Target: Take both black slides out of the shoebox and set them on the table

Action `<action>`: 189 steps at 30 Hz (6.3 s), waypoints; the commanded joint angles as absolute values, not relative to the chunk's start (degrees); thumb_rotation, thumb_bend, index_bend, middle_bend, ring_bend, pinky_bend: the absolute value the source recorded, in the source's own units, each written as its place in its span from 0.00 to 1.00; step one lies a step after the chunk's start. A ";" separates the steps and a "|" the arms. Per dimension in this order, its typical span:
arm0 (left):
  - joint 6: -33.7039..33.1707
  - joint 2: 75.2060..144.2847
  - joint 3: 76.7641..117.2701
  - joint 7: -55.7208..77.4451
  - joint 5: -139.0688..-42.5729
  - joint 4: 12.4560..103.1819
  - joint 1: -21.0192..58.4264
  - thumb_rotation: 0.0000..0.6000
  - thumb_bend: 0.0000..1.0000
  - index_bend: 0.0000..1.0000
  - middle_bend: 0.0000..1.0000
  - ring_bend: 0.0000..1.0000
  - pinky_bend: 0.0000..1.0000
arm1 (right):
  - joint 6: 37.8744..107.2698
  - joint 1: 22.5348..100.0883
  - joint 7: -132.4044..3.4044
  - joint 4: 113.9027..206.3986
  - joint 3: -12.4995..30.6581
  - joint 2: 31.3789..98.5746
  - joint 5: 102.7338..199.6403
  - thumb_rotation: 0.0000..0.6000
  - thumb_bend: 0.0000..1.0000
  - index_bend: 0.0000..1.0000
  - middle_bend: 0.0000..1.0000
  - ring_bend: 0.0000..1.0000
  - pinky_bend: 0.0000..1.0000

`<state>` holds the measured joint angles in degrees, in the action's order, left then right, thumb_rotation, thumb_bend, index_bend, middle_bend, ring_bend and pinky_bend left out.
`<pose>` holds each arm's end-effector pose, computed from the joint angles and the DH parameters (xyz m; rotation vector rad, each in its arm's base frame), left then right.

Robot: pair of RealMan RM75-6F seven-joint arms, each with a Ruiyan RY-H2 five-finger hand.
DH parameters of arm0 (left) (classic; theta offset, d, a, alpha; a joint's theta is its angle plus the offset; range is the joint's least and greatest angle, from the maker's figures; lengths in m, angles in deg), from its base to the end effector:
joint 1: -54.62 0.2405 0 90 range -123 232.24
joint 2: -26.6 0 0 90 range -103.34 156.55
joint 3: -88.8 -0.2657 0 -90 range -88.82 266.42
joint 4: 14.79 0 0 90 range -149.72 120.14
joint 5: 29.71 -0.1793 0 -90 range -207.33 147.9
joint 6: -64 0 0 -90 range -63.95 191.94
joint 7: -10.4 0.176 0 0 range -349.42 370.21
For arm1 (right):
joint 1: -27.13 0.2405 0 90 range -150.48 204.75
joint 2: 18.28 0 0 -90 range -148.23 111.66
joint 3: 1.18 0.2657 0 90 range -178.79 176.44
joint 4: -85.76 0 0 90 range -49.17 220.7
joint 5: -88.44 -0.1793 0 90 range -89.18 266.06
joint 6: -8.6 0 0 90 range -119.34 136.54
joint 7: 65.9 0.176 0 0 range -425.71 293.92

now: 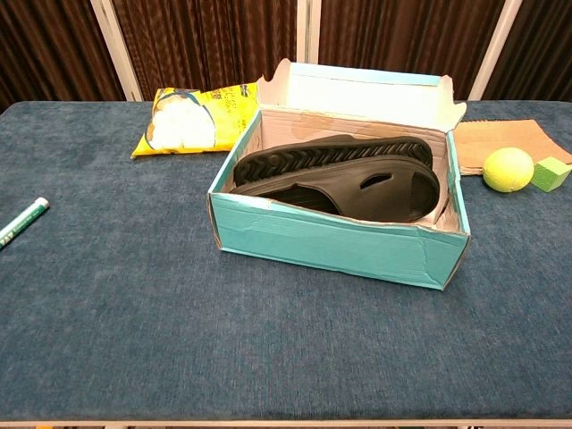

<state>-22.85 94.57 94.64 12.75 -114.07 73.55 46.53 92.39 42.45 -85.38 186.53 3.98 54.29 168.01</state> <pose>-0.3005 0.2378 0.1915 -1.3495 -0.7909 -0.9558 -0.2423 -0.2628 0.1423 1.4424 -0.8159 0.9563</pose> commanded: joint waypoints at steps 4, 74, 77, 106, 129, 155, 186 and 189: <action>-22.67 94.63 94.58 12.70 -114.02 73.49 46.51 1.00 0.07 0.21 0.20 0.11 0.32 | 89.05 43.61 -86.09 189.95 4.97 52.87 166.07 1.00 0.13 0.00 0.00 0.00 0.00; -21.40 94.80 94.26 2.32 -112.38 64.90 48.27 1.00 0.07 0.23 0.20 0.11 0.32 | 62.45 87.05 -105.82 162.82 13.35 83.33 135.33 1.00 0.09 0.20 0.32 0.17 0.31; -21.25 94.80 94.20 2.15 -112.38 64.80 48.27 1.00 0.07 0.23 0.20 0.11 0.32 | 62.64 87.03 -106.10 162.48 13.06 83.59 135.10 1.00 0.09 0.25 0.35 0.21 0.34; -20.56 95.07 93.94 1.45 -112.45 64.02 48.28 1.00 0.07 0.23 0.20 0.11 0.32 | 60.09 89.70 -109.75 159.83 12.39 85.25 128.84 1.00 0.12 0.47 0.41 0.29 0.37; -20.40 94.94 93.91 1.80 -112.68 64.71 48.12 1.00 0.07 0.23 0.20 0.11 0.32 | 68.92 86.59 -102.10 162.28 12.86 83.43 142.82 1.00 0.37 0.83 0.67 0.56 0.67; -20.17 94.03 94.04 7.03 -114.33 69.65 46.39 1.00 0.07 0.23 0.20 0.11 0.32 | 105.10 59.19 -101.81 183.43 0.42 60.17 173.60 1.00 0.37 0.82 0.66 0.56 0.67; -19.47 94.03 92.89 13.17 -115.40 74.56 45.42 1.00 0.07 0.23 0.20 0.11 0.32 | 89.41 51.63 -88.46 158.59 3.75 68.12 165.34 1.00 0.36 0.81 0.66 0.56 0.67; -19.54 94.17 92.88 13.10 -115.33 74.28 45.45 1.00 0.07 0.23 0.20 0.11 0.32 | 87.85 52.44 -89.94 158.80 4.59 68.22 165.07 1.00 0.35 0.80 0.66 0.56 0.66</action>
<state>-19.52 94.15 92.89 13.11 -115.35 74.30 45.44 88.33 52.08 -89.48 158.76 4.23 68.11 165.18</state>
